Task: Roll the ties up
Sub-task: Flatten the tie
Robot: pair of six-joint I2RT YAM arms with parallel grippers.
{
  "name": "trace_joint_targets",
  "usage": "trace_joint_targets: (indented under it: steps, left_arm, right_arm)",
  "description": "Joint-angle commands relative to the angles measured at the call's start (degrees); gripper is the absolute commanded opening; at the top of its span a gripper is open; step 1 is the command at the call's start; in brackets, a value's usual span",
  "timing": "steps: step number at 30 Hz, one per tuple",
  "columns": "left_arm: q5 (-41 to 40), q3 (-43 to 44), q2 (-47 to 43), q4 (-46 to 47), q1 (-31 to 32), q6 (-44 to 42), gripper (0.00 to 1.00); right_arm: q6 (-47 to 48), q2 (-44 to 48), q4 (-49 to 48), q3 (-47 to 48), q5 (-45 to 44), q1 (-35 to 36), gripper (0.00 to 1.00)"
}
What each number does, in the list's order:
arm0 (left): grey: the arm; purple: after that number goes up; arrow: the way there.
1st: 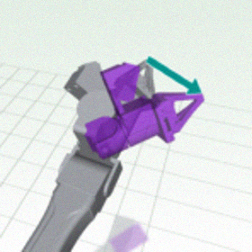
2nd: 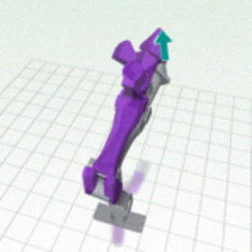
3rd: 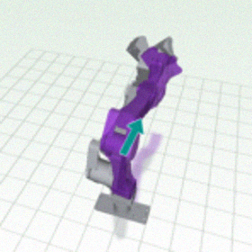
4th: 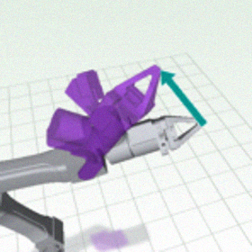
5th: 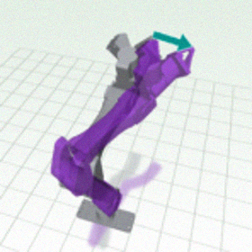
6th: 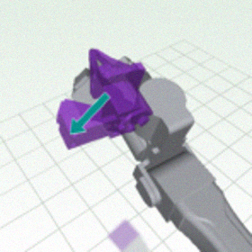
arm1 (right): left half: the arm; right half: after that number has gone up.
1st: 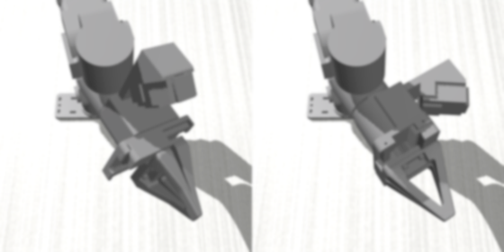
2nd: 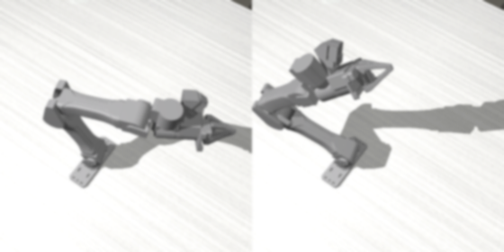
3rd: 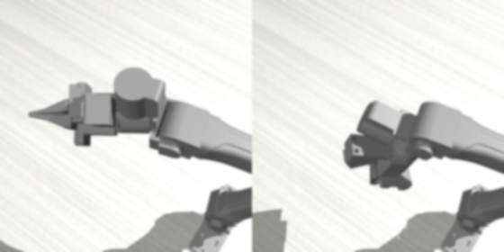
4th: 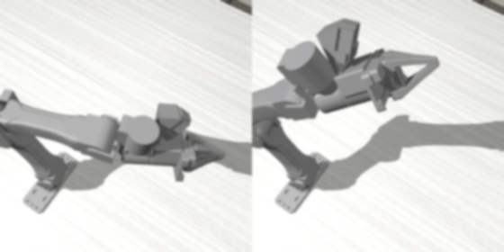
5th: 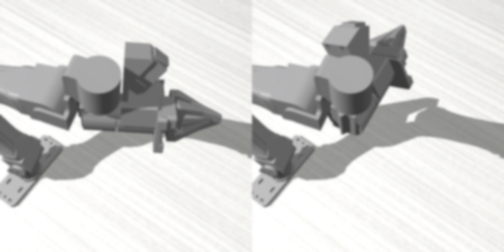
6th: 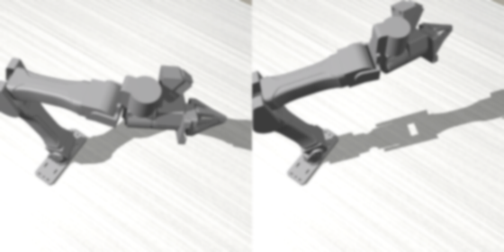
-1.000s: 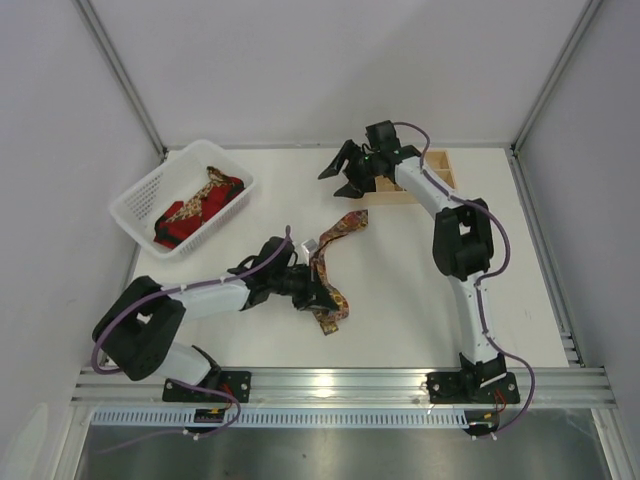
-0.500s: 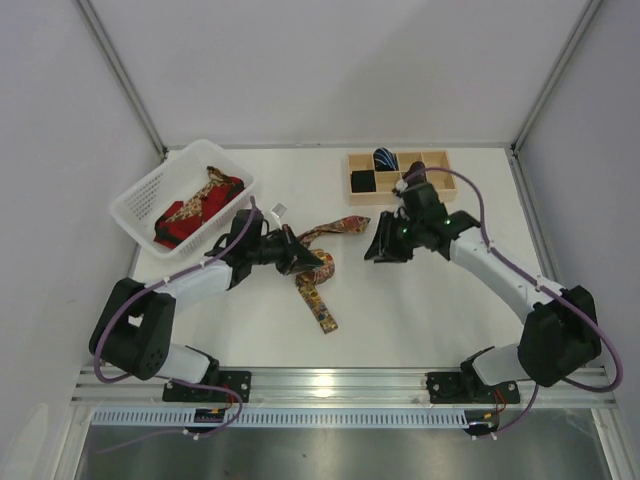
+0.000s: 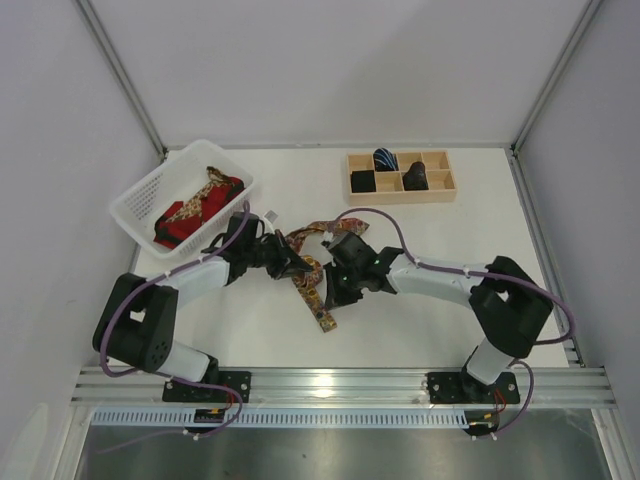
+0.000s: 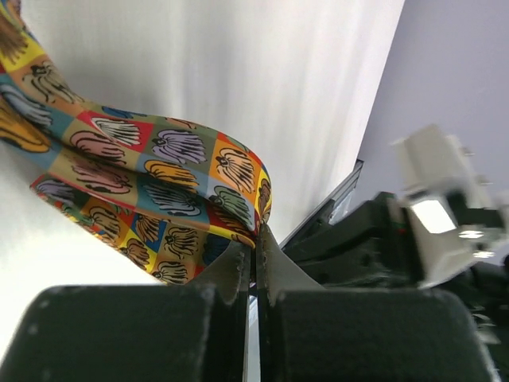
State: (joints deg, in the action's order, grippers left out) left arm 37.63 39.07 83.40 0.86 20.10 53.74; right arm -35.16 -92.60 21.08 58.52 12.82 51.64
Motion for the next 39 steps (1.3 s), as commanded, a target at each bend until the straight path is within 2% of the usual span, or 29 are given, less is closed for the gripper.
trace_joint_targets:
  steps: [1, 13, 18, 20, 21, 23, 24, 25, 26, 28, 31, 34, 36, 38, 39]
  left_arm:
    - [-1.1, 2.8, 0.4, -2.4, -1.4, -2.8, 0.0]
    - [-1.6, 4.4, 1.3, -8.6, -5.4, -8.9, 0.0]
    - [-4.2, 3.8, 1.9, -11.7, -5.8, -11.5, 0.0]
    - [-5.6, 2.9, 1.8, -13.0, -5.9, -12.5, 0.04]
    - [-6.3, 2.4, 1.6, -13.4, -5.9, -12.8, 0.07]
    - [-7.5, 1.5, 0.6, -14.9, -6.0, -13.4, 0.27]
    - [-7.7, 0.5, 0.2, -15.4, -6.0, -13.6, 0.4]
    - [-7.8, 0.0, -0.5, -16.1, -6.0, -13.9, 0.62]
    - [-7.9, -1.0, -1.6, -17.2, -6.0, -14.4, 0.77]
    - [-8.7, -1.7, -6.9, -19.1, -5.9, -16.1, 0.89]
    - [-15.1, -0.4, -16.6, -26.4, -5.9, -18.9, 0.95]
    - [-22.8, 2.5, -24.4, -29.5, -5.8, -20.9, 1.0]
    - [-24.4, 4.8, -24.9, -26.5, -5.5, -22.8, 1.0]
    - [-25.3, 9.0, -20.8, -24.2, -2.6, -27.0, 1.0]
    - [-29.6, 11.2, -18.6, -24.3, -0.9, -28.6, 1.0]
  right_arm:
    - [-1.1, -3.8, -3.7, 2.1, -0.9, 1.5, 0.0]
    - [-1.8, -10.1, -3.6, 2.6, 2.9, 2.2, 0.0]
    - [-2.4, -10.7, 0.0, 0.4, 0.9, 2.2, 0.0]
    - [-3.0, -9.6, 2.3, -1.6, -1.4, 2.2, 0.0]
    - [-3.2, -8.2, 3.1, -2.2, -2.4, 2.1, 0.0]
    - [-3.3, -6.7, 5.2, -3.5, -5.1, 2.2, 0.0]
    - [-3.1, -6.1, 7.7, -4.4, -6.0, 2.2, 0.0]
    - [-3.0, -4.6, 9.0, -4.9, -6.7, 2.2, 0.0]
    - [-3.0, -3.8, 10.9, -5.4, -8.0, 2.2, 0.0]
    - [-3.0, -1.5, 12.3, -7.4, -8.9, 2.1, 0.0]
    - [-3.5, 3.1, 16.8, -8.7, -12.1, 1.9, 0.0]
    - [-4.7, 8.2, 21.6, -10.3, -15.4, 0.5, 0.0]
    - [-5.0, 12.1, 24.1, -11.4, -15.4, -1.8, 0.0]
    - [-5.2, 14.4, 27.4, -12.2, -16.6, -3.7, 0.0]
    - [-5.0, 17.1, 28.6, -12.2, -17.0, -5.9, 0.0]
